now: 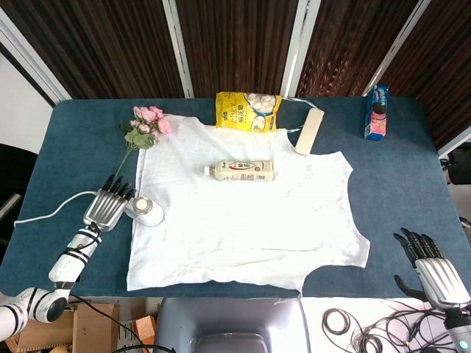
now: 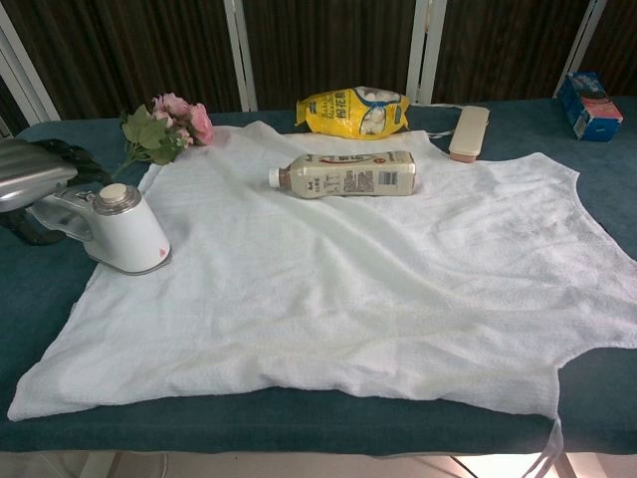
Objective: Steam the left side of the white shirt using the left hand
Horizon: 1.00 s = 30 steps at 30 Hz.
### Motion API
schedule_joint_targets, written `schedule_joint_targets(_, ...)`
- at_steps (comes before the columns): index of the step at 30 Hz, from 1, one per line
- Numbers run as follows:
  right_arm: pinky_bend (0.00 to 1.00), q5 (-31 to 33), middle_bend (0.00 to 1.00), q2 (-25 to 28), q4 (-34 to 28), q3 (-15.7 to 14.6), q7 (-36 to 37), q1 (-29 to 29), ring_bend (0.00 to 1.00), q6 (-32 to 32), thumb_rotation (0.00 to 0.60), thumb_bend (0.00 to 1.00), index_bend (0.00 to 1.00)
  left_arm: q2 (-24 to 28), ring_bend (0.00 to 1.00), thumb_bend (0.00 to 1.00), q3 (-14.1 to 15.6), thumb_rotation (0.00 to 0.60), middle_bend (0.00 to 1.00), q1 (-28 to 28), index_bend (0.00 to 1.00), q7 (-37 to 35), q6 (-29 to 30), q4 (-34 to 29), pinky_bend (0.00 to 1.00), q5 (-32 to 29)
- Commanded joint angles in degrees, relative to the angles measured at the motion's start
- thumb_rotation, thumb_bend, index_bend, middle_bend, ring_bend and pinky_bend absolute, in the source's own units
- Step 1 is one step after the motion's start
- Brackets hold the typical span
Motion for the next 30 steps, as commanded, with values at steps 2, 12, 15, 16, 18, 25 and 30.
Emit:
schedule_joint_targets(2, 0.0, 0.1, 0.0, 0.0, 0.0, 0.0, -0.1, 0.1, 0.0, -0.2, 0.6, 0.31, 0.0, 0.1, 0.07, 0.36, 0.4, 0.6, 0.18, -0.1, 0.23, 0.5, 0.0, 0.1, 0.08, 0.2)
schedule_joint_targets(12, 0.0, 0.1, 0.0, 0.2, 0.0, -0.1, 0.1, 0.0, 0.0, -0.1, 0.6, 0.31, 0.0, -1.1, 0.1, 0.37, 0.9, 0.6, 0.22, -0.8, 0.28, -0.6, -1.2, 3.6, 0.08, 1.2)
schedule_joint_targets(15, 0.0, 0.3, 0.0, 0.3, 0.1, -0.1, 0.2, 0.0, 0.0, -0.1, 0.6, 0.31, 0.0, -1.6, 0.12, 0.36, 1.0, 0.6, 0.24, -1.0, 0.29, -1.5, -1.9, 5.1, 0.09, 1.2)
schedule_joint_targets(16, 0.0, 0.4, 0.0, 0.3, 0.1, -0.1, 0.3, -0.1, 0.0, 0.0, 0.6, 0.31, 0.0, -1.8, 0.12, 0.36, 1.0, 0.6, 0.25, -1.0, 0.29, -2.0, -2.1, 5.5, 0.1, 1.3)
schedule_joint_targets(18, 0.0, 0.5, 0.0, 0.3, 0.2, 0.0, 0.3, -0.2, 0.0, 0.1, 0.6, 0.31, 0.0, -2.1, 0.14, 0.36, 1.2, 0.6, 0.27, -1.2, 0.32, -2.9, -2.5, 6.5, 0.1, 1.8)
schedule_joint_targets(25, 0.0, 0.8, 0.0, 0.3, 0.3, 0.0, 0.4, -0.6, 0.0, 0.5, 0.6, 0.31, 0.0, -2.9, 0.21, 0.41, 2.6, 0.6, 0.35, -1.5, 0.43, -9.2, -2.3, 8.9, 0.17, 6.2)
schedule_joint_targets(30, 0.0, 0.9, 0.0, 0.2, 0.4, -0.1, 0.4, -0.8, 0.0, 0.7, 0.6, 0.31, 0.0, -4.1, 0.29, 0.47, 4.2, 0.6, 0.44, -2.0, 0.54, -16.2, -1.3, 12.3, 0.25, 11.1)
